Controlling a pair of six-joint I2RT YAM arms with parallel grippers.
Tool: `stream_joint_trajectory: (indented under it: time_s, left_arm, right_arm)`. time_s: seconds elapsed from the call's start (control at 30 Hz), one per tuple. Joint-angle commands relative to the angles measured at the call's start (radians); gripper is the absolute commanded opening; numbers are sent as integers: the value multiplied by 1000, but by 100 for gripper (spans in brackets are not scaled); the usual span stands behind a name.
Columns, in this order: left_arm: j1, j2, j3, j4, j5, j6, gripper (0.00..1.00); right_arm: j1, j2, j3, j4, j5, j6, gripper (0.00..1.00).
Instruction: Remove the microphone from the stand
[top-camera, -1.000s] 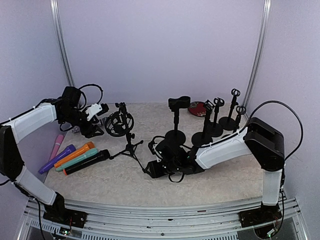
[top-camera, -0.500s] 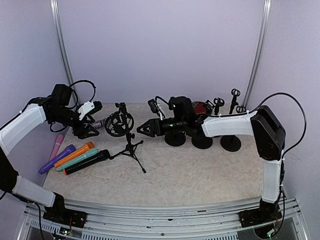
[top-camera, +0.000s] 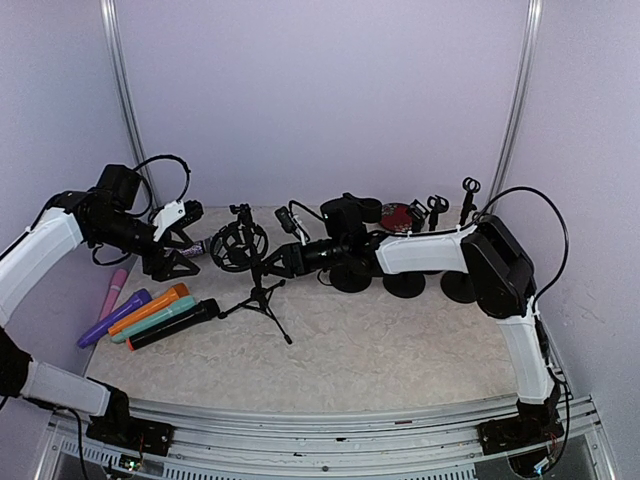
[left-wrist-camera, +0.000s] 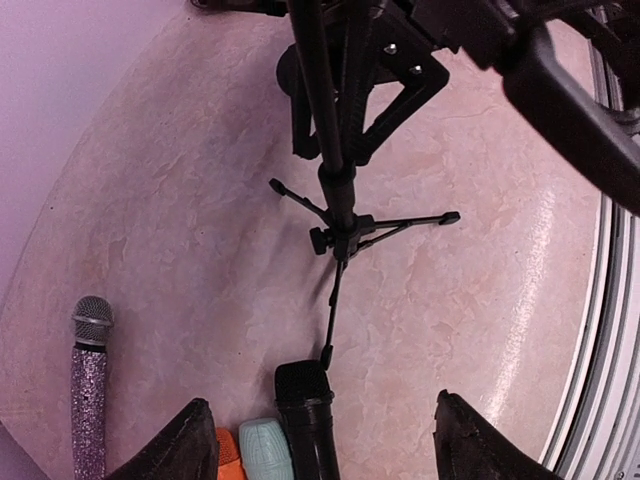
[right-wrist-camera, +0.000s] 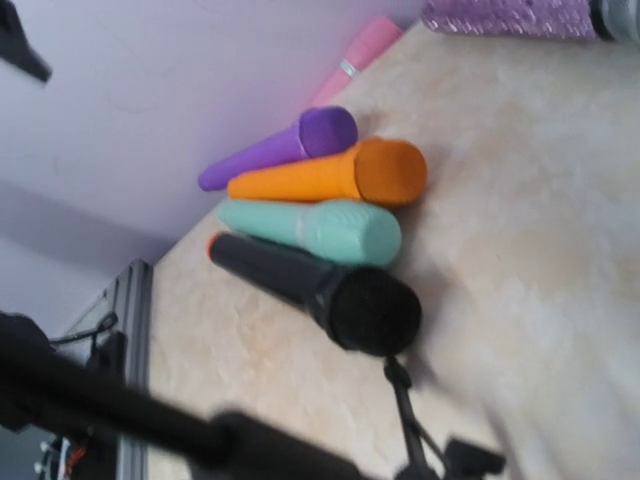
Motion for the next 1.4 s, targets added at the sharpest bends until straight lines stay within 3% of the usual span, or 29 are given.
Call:
stream_joint_trajectory:
  time_s: [0.0, 0.13, 0.43, 0.63, 0.73, 0.9, 1.13, 1.17, 1.27, 1.37]
  left_arm:
    - [-15, -31, 25, -45, 43, 15, 72]
    - [-18, -39, 45, -70, 79, 15, 72]
    - [-44, -69, 100, -85, 134, -24, 72]
    - [-44, -89, 197, -123, 215, -61, 72]
    - [-82, -100, 232, -129, 274, -83, 72]
    - [-88, -107, 238, -130, 288, -91, 72]
    - [-92, -107, 210, -136, 280, -66, 72]
    - [-96, -106, 201, -135, 281, -62, 72]
    - [-107, -99, 179, -127, 263, -54, 72]
    - [-106, -95, 169, -127, 244, -42, 72]
  right_arm:
    - [0, 43, 67, 4, -30, 3, 51]
    - [5, 48, 67, -3, -42, -4, 46]
    - [15, 4, -17, 29, -30, 0, 17]
    - [25, -53, -119, 78, 40, 15, 6]
    - [38, -102, -180, 105, 135, 21, 0]
    - [82, -165, -226, 54, 407, -4, 0]
    - [145, -204, -279, 27, 659, -35, 0]
    - [152, -206, -283, 24, 668, -41, 2]
    - [151, -214, -287, 15, 631, -48, 42]
    - [138, -233, -280, 5, 547, -32, 59]
